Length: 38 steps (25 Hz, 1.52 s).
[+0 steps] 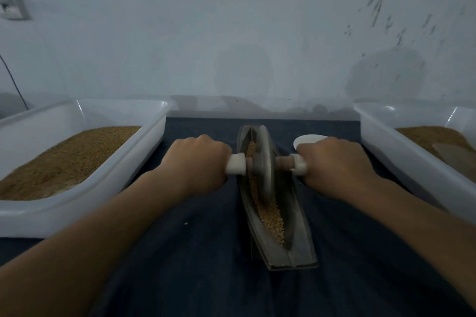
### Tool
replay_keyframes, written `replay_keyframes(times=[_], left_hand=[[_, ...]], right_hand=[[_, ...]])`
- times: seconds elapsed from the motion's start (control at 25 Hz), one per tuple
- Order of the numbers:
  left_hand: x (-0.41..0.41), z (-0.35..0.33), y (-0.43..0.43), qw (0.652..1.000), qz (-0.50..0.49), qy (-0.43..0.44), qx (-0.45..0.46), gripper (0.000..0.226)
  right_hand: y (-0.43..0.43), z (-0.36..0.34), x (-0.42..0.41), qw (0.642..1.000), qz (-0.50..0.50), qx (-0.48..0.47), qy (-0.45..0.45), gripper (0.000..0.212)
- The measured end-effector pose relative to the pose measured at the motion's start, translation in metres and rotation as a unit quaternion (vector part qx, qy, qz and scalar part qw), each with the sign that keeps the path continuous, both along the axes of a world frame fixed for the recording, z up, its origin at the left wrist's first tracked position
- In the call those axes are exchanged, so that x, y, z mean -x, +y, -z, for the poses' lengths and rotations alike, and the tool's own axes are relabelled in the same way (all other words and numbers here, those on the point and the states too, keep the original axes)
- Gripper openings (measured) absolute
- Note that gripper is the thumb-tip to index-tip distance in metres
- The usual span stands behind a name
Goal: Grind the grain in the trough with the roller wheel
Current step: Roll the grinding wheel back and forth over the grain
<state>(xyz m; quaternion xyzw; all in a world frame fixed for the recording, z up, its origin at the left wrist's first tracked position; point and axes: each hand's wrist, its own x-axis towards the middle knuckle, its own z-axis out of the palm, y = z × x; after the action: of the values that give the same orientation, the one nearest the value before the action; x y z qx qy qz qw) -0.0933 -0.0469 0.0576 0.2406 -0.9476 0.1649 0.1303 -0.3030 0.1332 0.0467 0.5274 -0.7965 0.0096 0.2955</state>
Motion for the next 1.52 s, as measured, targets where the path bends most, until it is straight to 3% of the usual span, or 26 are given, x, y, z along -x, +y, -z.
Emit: replay_keyframes(times=[0.16,0.36,0.48,0.64,0.76,0.92,1.08,1.16,1.36,1.52], left_hand=[[-0.008,0.004,0.012,0.997,-0.004,0.017,0.073,0.021],[0.031,-0.007,-0.010,0.996,-0.081,0.036,0.026,0.008],[0.024,-0.003,-0.007,0.996,-0.079,0.046,0.010,0.008],[-0.020,0.015,0.023,0.995,-0.012,0.076,0.070,0.038],[-0.031,0.012,0.033,0.992,0.006,0.080,0.099,0.050],[0.008,0.005,0.007,0.997,-0.055,0.055,0.029,0.012],[0.030,-0.005,-0.015,0.994,-0.079,0.034,-0.065,0.010],[0.018,0.002,-0.006,0.996,-0.070,0.035,-0.050,0.006],[-0.016,0.009,0.025,0.994,-0.006,0.049,0.094,0.032],[0.003,0.007,0.011,0.997,-0.052,0.044,0.025,0.015]], right_hand=[[0.022,0.004,-0.010,0.999,0.001,0.025,0.036,0.038],[-0.036,-0.009,0.006,0.996,0.040,0.030,-0.070,0.024],[-0.037,-0.017,0.006,0.997,0.037,0.006,-0.061,0.026],[0.018,-0.005,-0.016,0.999,-0.005,0.029,0.043,0.049],[0.035,-0.010,-0.025,0.999,-0.017,0.026,0.035,0.062],[-0.006,-0.008,-0.009,0.999,0.034,0.020,-0.011,0.040],[-0.042,-0.025,0.001,0.997,0.042,-0.006,-0.059,0.027],[-0.029,-0.020,-0.002,0.998,0.038,-0.008,-0.051,0.032],[0.030,0.002,-0.019,0.999,0.008,0.037,-0.012,0.043],[0.007,-0.002,-0.012,0.999,0.028,0.027,0.014,0.037]])
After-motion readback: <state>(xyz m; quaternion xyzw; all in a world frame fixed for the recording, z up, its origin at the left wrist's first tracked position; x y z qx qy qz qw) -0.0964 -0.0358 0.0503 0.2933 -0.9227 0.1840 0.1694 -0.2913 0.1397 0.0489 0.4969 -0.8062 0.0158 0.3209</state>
